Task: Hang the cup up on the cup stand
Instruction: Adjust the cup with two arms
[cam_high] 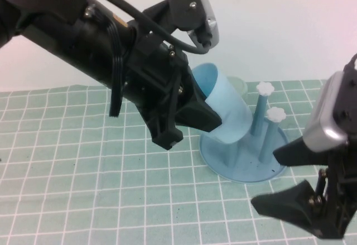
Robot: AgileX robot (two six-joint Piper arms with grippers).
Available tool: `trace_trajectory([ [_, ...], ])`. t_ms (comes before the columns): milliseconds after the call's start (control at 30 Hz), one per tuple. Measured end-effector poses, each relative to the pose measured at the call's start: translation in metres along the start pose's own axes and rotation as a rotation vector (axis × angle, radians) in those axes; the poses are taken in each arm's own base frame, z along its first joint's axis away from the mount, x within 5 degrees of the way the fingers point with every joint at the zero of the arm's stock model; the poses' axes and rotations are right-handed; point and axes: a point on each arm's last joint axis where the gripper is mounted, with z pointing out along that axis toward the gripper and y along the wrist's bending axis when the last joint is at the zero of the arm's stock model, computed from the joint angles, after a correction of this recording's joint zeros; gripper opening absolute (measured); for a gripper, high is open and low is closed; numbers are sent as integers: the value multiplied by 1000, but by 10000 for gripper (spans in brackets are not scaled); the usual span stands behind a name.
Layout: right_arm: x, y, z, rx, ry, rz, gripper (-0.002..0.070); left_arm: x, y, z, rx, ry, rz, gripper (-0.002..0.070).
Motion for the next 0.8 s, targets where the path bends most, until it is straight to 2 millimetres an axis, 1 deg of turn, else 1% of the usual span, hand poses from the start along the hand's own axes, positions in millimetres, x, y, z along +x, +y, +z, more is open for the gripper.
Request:
trace_trajectory([
  [133,-6,-7,0,69,-70,120,696,3,6,-6,-14,-14,-33,11],
  [267,-13,-16,-6,154,-221,370,696,5,11,-11,-19,-39,-80,11],
  [333,-12,-20,-10,181,-309,510,696,5,11,-13,-20,-50,-85,11],
  [433,-4,-22,-16,189,-433,717,696,2,7,-17,-17,-74,-85,11],
  [533,11,-19,-17,153,-500,905,696,-2,4,-20,5,-113,-98,11],
  [700,35,-16,-17,96,-598,1218,696,-12,6,-21,-18,-226,-132,11],
  [800,40,-18,-23,75,-696,1411,696,-16,8,-23,-28,-279,-149,11],
])
